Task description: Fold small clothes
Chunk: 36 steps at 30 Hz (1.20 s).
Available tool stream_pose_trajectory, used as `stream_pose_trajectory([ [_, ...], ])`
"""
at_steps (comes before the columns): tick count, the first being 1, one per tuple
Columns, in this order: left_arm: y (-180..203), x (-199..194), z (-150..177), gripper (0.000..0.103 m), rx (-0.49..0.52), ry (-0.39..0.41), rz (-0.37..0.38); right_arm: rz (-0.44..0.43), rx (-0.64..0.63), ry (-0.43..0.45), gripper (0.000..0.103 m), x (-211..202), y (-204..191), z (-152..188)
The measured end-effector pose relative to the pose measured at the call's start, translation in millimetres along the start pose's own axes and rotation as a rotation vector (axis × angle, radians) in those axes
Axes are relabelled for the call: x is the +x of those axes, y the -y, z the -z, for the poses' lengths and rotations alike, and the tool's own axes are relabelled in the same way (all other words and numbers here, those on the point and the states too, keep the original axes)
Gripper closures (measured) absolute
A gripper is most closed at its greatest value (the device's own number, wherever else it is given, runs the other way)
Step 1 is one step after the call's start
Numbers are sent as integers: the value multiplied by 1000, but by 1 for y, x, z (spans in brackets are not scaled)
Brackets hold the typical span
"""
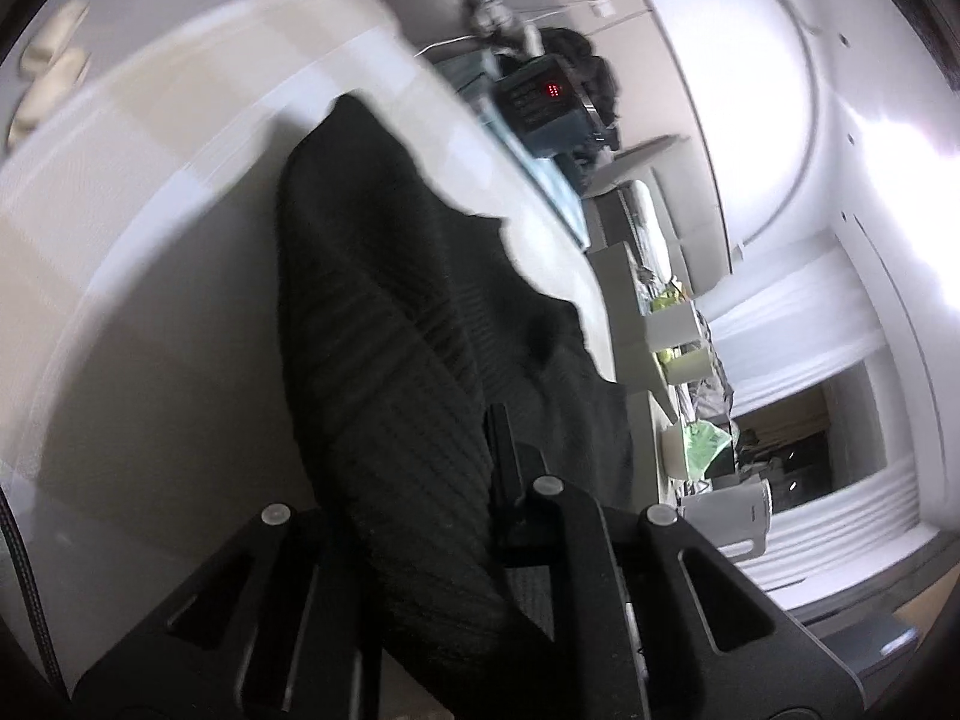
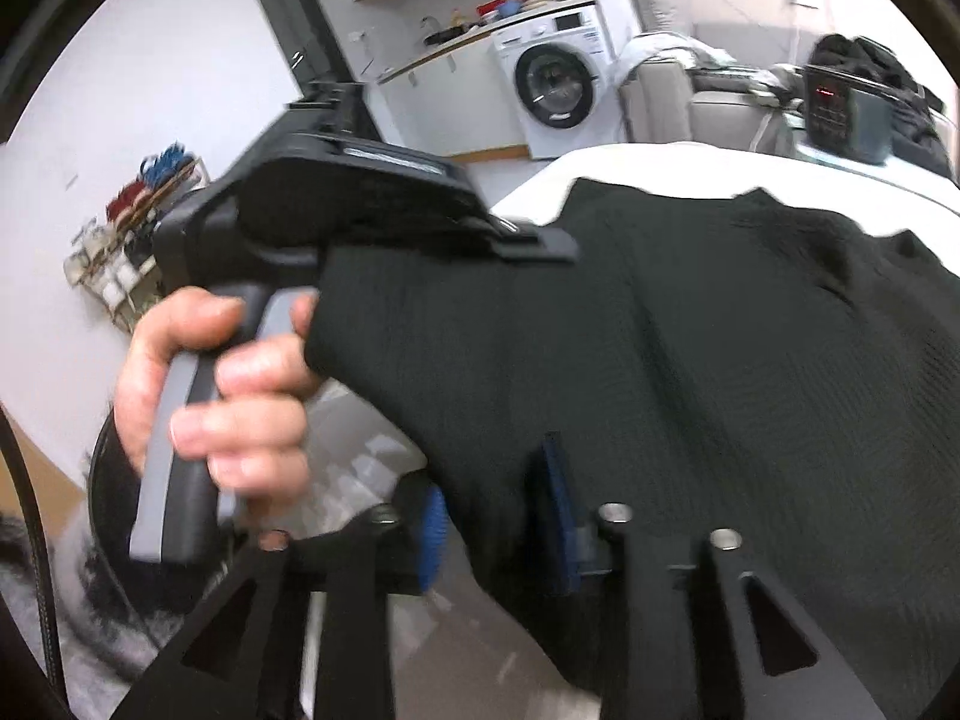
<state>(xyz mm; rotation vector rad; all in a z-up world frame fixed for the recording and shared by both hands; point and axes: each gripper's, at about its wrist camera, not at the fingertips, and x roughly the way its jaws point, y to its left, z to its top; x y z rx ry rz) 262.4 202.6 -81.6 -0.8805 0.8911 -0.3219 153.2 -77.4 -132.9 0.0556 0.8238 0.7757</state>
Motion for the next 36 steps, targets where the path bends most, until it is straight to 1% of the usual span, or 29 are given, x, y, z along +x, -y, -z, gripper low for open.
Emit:
stream_pose_trajectory([
  [2, 25, -1, -2, 95, 56, 8, 2, 50, 30, 47, 51, -26, 15, 8],
  [5, 66, 8, 0, 95, 143, 12, 2, 129, 84, 96, 46, -61, 38, 19],
  [8, 106, 25, 4, 95, 207, -2, 6, 239, 144, 139, 46, -93, 64, 31],
  [11, 145, 48, 13, 96, 267, -27, 7, 301, 216, 176, 46, -121, 90, 43],
  [14, 184, 77, 25, 96, 317, -72, 17, 364, 274, 213, 46, -150, 114, 54],
  [17, 221, 112, 44, 96, 369, -136, 23, 413, 324, 245, 46, -175, 136, 68],
  [21, 271, 163, 90, 95, 449, -239, 50, 482, 385, 278, 46, -205, 158, 84],
  [22, 284, 182, 106, 94, 465, -284, 60, 505, 401, 285, 46, -212, 164, 89],
  [23, 291, 192, 121, 86, 475, -327, 77, 517, 412, 287, 46, -218, 167, 93],
  [24, 296, 204, 134, 76, 480, -377, 95, 535, 428, 285, 46, -223, 173, 98],
  [25, 300, 213, 148, 55, 480, -417, 113, 553, 444, 281, 46, -226, 179, 101],
  [26, 303, 216, 158, 48, 483, -433, 126, 568, 460, 275, 46, -229, 185, 107],
  [28, 307, 216, 174, 47, 525, -449, 143, 590, 490, 249, 46, -232, 192, 114],
  [31, 308, 208, 179, 47, 536, -448, 155, 605, 520, 234, 46, -237, 199, 124],
  [33, 296, 196, 172, 47, 528, -414, 138, 601, 531, 237, 46, -241, 200, 128],
  [35, 275, 182, 159, 47, 511, -372, 97, 564, 541, 245, 46, -242, 200, 127],
  [36, 264, 178, 152, 47, 486, -352, 72, 531, 540, 247, 46, -239, 200, 124],
])
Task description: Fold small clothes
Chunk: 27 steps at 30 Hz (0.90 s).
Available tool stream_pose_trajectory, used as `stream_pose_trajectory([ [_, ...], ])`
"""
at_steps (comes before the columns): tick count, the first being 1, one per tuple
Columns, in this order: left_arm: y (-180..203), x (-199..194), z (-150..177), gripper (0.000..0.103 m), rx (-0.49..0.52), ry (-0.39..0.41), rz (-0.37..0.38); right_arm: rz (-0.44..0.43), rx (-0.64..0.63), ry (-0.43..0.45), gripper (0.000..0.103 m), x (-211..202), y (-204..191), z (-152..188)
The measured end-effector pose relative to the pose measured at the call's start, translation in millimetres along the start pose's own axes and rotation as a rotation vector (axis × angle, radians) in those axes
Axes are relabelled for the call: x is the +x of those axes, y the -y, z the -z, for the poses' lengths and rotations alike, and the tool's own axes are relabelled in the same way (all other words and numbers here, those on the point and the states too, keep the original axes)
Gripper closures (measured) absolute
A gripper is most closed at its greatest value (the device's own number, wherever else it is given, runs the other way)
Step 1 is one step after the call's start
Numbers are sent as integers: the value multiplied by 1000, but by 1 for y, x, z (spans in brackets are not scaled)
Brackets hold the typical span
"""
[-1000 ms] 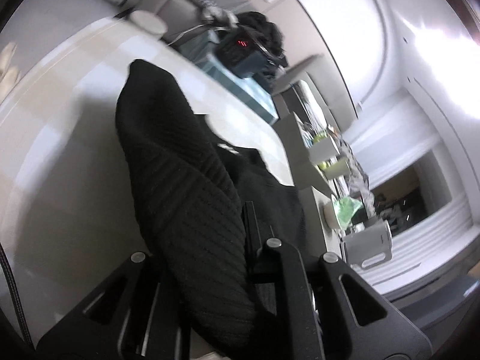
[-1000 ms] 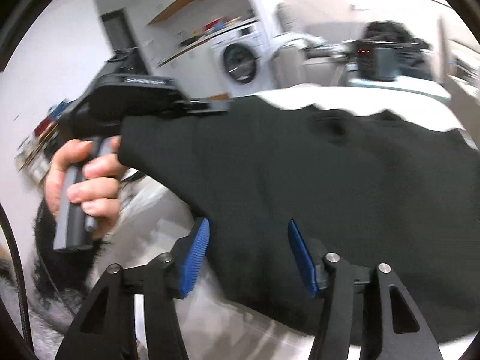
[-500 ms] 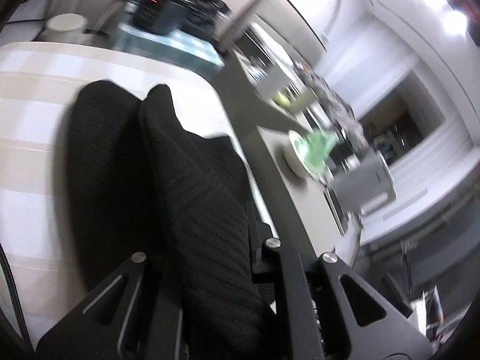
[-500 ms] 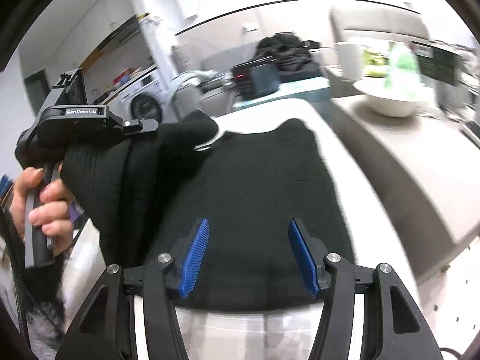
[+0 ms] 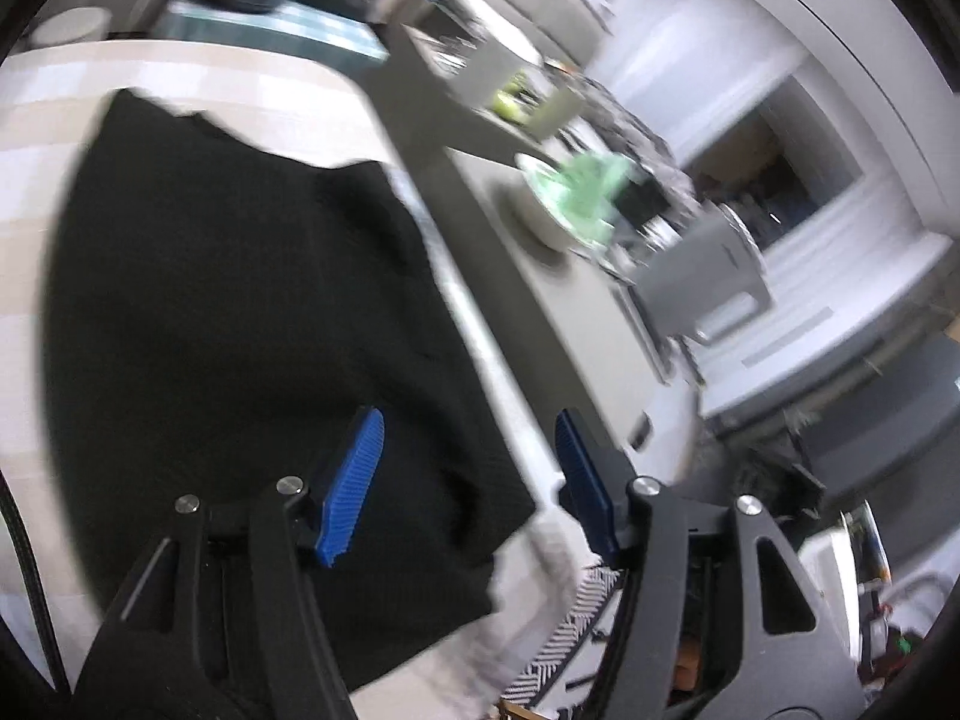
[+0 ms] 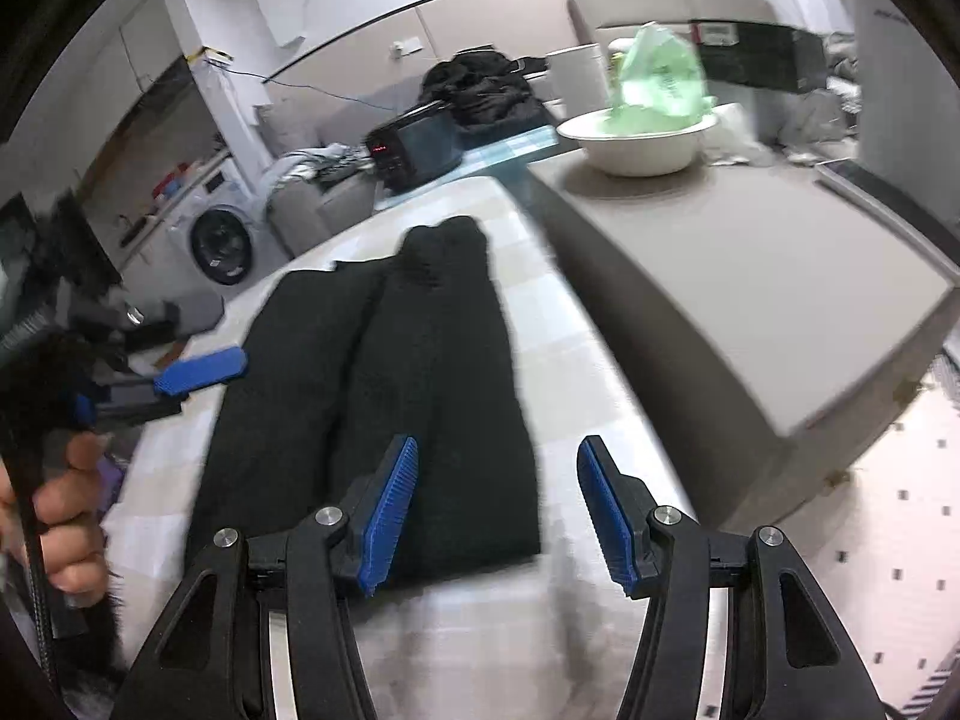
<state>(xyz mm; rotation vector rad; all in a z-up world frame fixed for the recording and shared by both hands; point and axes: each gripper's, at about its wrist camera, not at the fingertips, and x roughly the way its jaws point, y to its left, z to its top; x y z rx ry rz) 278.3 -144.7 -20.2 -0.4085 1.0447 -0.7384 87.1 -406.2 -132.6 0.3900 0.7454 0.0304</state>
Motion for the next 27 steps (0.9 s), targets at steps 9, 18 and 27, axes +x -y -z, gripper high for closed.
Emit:
stream_pose_trajectory([
  [9, -86, -48, 23, 47, -149, 66, -160, -182, -54, -139, 60, 36, -45, 5],
  [18, -118, -62, 40, 47, -182, 65, -170, -178, -42, -201, 98, 48, -44, 3],
  [27, -126, -60, 44, 47, -213, 70, -194, 27, -85, -234, 88, 49, -33, 1],
])
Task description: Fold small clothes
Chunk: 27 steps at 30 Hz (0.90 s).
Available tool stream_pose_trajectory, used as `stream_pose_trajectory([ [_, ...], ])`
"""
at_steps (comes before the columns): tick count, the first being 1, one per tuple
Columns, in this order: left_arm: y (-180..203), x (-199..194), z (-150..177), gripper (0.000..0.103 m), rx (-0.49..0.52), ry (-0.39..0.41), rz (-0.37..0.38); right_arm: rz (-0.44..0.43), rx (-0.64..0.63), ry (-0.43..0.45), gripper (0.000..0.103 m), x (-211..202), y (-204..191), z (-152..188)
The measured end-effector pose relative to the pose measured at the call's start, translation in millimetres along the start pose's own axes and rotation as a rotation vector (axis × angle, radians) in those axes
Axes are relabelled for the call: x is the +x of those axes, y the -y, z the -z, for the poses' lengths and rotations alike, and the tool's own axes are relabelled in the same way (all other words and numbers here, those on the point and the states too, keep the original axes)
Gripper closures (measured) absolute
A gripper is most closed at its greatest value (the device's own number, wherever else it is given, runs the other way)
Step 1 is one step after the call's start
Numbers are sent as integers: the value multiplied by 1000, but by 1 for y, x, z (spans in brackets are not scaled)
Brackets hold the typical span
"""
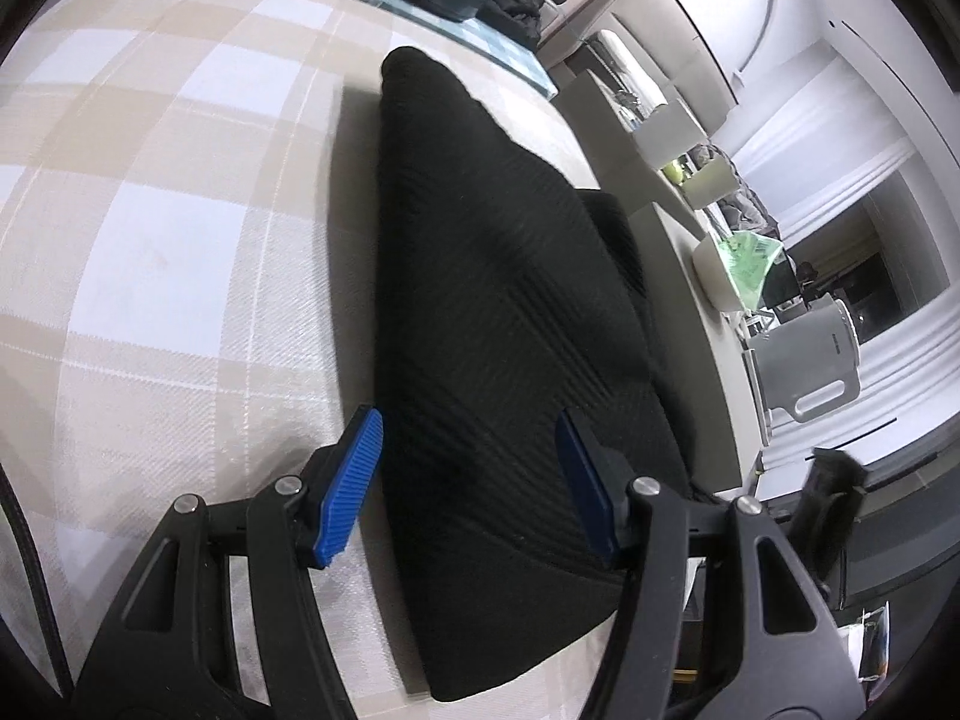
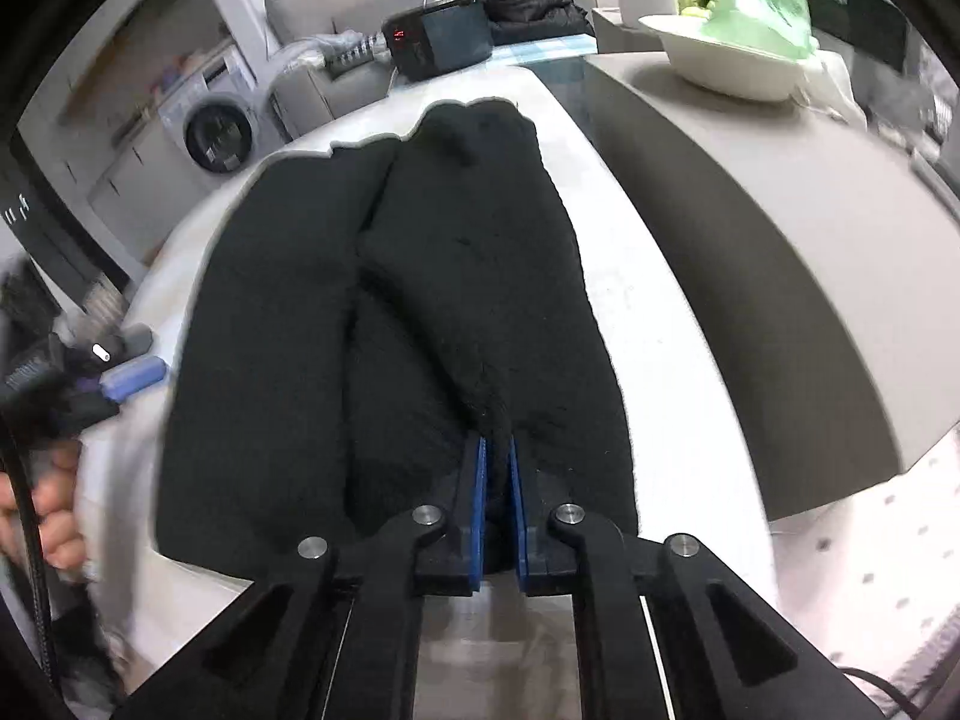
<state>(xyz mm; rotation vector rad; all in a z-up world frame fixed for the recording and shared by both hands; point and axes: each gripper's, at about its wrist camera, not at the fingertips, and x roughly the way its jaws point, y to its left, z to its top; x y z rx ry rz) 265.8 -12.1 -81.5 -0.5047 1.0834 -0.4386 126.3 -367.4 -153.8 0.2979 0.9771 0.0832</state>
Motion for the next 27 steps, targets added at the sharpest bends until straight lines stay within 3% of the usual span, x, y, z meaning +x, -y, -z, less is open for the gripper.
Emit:
stream_pose_trajectory([
  [3, -4, 1, 0, 47, -6, 0, -9, -59, 32, 96, 66, -18, -4, -9],
  [4, -5, 0, 0, 47, -3, 3, -15, -77, 37, 114, 63, -20, -6, -14],
  [9, -12, -8, -5, 47, 8, 43, -52, -211, 12, 116, 59, -2, -32, -60],
  [14, -23, -16, -10, 47, -2, 67, -77, -305, 57, -6, 59, 58, -46, -111],
  [16, -29, -19, -14, 47, -10, 74, -87, -286, 66, -45, 59, 76, -50, -126],
  [17, -30, -19, -15, 47, -14, 77, -92, -256, 55, -66, 60, 86, -52, -130],
  [20, -40, -19, -20, 47, -31, 80, -98, -257, 56, -123, 91, 103, -55, -134],
  [21, -44, -18, -21, 47, -39, 78, -97, -256, 27, -102, 94, 99, -60, -135],
  [23, -48, -15, -22, 47, -50, 71, -96, -231, -65, -15, 96, 83, -71, -140],
  [27, -47, -10, -24, 47, -40, 58, -94, -109, -219, 211, 97, 12, -90, -138],
])
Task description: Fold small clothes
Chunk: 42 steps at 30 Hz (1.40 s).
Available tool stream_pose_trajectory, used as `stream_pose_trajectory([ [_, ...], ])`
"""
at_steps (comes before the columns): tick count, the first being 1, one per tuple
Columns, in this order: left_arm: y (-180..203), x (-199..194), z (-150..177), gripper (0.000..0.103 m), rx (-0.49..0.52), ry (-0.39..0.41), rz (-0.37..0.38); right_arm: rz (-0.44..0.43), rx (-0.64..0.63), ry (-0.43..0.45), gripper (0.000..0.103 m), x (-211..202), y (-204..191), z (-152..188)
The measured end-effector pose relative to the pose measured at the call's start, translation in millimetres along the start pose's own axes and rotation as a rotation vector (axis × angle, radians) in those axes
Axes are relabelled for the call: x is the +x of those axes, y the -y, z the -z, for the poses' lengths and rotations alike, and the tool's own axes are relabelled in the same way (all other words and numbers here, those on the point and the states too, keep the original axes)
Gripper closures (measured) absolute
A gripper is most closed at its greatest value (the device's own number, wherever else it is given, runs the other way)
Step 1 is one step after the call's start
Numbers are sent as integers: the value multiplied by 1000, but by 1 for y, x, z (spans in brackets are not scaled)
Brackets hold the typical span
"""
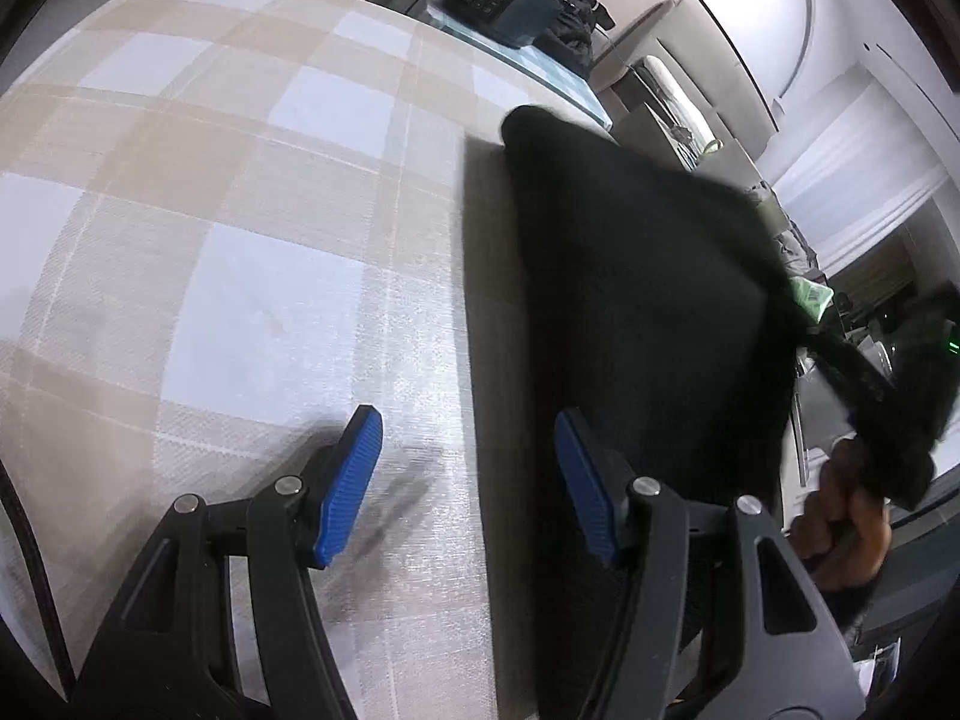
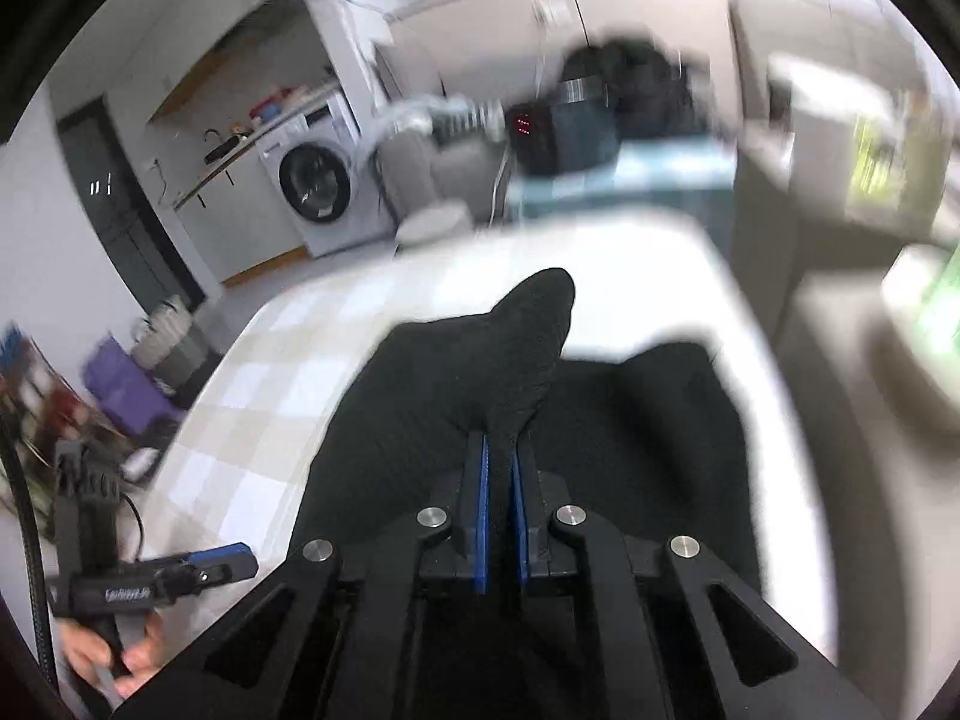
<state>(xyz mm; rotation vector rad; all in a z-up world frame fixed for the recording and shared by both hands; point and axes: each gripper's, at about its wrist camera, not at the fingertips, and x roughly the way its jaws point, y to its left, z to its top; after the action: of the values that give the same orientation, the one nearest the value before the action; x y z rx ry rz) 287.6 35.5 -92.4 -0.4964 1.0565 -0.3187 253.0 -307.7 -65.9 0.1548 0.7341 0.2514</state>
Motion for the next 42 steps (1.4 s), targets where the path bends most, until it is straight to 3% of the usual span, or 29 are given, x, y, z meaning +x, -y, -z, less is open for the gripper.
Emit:
stream_pose_trajectory([
  [2, 5, 3, 0, 47, 13, -5, 4, 82, -51, 5, 97, -6, 0, 0],
  [7, 17, 5, 5, 47, 42, -13, 9, 205, 69, -165, 96, 48, 54, 18],
  [10, 22, 4, 8, 47, 54, -13, 0, 138, 171, -209, 90, 50, 71, 25],
  [15, 24, 7, 11, 47, 43, -19, 2, 9, 233, -175, 71, -6, 80, 47],
  [20, 28, 9, 16, 47, 50, -32, 7, -150, 302, -207, 65, -44, 71, 94],
  [31, 37, -10, 41, 47, 74, -17, 8, -176, 240, -286, 65, -49, 45, 128],
  [32, 37, -11, 43, 47, 76, -18, 9, -174, 223, -296, 66, -47, 44, 128],
  [35, 40, -11, 49, 47, 78, -31, 12, -148, 145, -303, 98, -40, 37, 127],
  [40, 49, -16, 58, 47, 100, -32, 20, -73, 58, -148, 99, -83, 21, 101],
  [42, 51, -15, 62, 47, 104, -43, 23, 40, 9, -155, 99, -88, 20, 103],
])
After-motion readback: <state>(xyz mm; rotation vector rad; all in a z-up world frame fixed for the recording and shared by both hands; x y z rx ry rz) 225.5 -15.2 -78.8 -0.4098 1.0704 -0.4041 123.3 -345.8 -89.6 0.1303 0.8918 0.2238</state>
